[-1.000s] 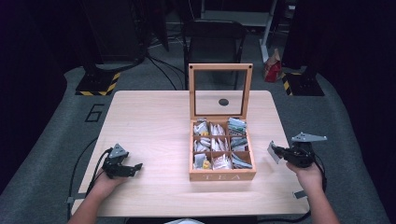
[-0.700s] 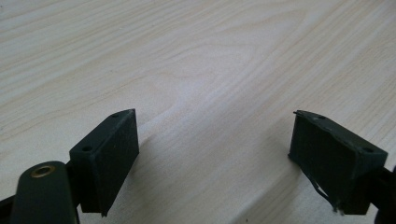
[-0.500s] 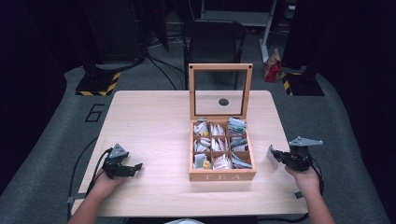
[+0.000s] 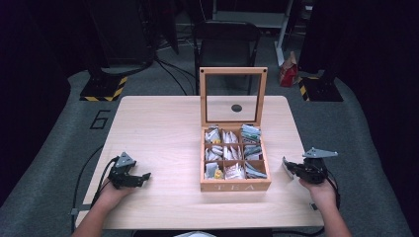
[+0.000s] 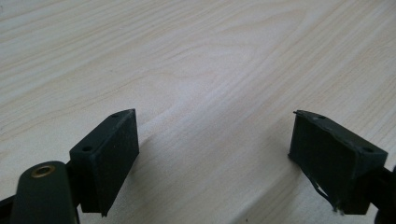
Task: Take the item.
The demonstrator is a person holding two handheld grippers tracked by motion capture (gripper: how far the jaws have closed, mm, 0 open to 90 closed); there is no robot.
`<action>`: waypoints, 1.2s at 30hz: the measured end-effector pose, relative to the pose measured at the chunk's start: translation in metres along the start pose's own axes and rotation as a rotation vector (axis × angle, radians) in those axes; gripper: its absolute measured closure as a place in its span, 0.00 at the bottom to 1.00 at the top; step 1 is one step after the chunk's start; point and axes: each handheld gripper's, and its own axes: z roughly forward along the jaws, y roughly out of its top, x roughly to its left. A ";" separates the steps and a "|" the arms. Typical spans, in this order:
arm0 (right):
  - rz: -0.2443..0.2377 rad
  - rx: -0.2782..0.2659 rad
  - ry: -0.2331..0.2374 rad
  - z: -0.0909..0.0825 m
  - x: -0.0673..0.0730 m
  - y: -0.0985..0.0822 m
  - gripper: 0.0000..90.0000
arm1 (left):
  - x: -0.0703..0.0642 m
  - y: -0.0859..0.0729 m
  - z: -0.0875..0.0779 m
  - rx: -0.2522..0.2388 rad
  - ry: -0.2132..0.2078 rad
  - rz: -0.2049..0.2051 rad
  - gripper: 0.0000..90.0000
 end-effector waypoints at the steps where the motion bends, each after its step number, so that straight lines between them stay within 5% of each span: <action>1: 0.000 -0.004 0.003 0.001 0.001 0.000 0.99 | 0.000 0.000 0.000 0.000 0.000 -0.001 0.17; 21: -0.011 0.049 0.040 0.015 0.011 -0.009 0.95 | 0.000 0.000 0.000 0.000 0.000 0.000 0.17; 36: -0.025 0.061 0.061 0.017 0.018 -0.010 0.83 | 0.000 0.000 0.000 0.000 0.000 0.000 0.17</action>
